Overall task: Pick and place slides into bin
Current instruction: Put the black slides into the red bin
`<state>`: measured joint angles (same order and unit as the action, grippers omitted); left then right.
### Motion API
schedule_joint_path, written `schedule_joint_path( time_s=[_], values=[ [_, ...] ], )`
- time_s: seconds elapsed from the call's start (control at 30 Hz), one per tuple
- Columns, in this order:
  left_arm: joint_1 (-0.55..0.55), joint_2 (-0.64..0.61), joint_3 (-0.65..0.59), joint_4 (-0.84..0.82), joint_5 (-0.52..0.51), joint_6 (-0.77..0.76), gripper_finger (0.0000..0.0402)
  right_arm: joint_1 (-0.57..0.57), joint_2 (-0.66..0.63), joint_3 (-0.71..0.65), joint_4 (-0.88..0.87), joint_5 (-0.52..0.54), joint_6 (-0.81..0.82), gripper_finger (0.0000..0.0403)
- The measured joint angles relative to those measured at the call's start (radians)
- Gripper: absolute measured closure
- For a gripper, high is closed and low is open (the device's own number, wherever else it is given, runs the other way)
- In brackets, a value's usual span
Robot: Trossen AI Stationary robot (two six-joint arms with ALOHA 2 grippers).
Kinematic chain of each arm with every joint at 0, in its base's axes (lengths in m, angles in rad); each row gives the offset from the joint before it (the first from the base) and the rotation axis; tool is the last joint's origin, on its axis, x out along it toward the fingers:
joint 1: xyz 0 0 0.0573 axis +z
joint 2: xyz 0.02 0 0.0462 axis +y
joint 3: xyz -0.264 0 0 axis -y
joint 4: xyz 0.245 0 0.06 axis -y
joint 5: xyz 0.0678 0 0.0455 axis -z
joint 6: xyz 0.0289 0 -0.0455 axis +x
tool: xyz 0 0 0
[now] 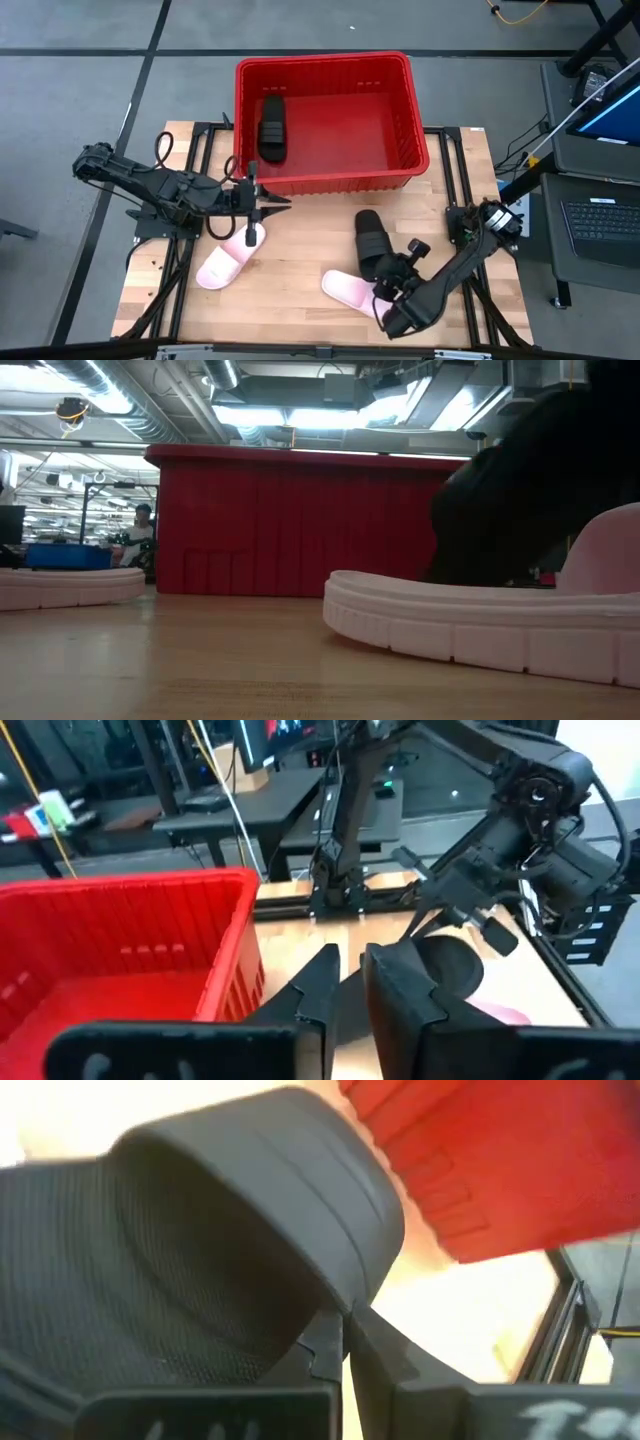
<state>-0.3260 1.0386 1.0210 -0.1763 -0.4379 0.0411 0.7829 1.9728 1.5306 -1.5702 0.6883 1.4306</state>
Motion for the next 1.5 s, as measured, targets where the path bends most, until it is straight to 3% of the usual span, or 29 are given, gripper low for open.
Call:
schedule_joint_path(
  time_s=[0.33,0.63,0.8,1.23,1.5],
  values=[
    [0.0,0.0,0.0,0.001,0.006,0.022,0.0302,-0.059,-0.001,0.157,-0.001,0.142,-0.242,0.0394],
    [0.0,0.007,0.0,0.002,0.044,0.056,0.0288,-0.097,-0.001,0.267,-0.001,0.253,-0.393,0.0394],
    [-0.001,0.054,0.013,-0.007,0.047,0.006,0.0283,-0.139,-0.001,0.271,-0.001,0.26,-0.449,0.0394],
    [-0.029,0.27,0.298,-0.284,0.061,-0.018,0.0282,-0.218,-0.001,0.392,0.0,0.349,-0.605,0.0394],
    [-0.047,0.393,0.448,-0.412,-0.037,-0.026,0.0282,-0.266,-0.002,0.422,-0.001,0.359,-0.631,0.0394]
  ],
)
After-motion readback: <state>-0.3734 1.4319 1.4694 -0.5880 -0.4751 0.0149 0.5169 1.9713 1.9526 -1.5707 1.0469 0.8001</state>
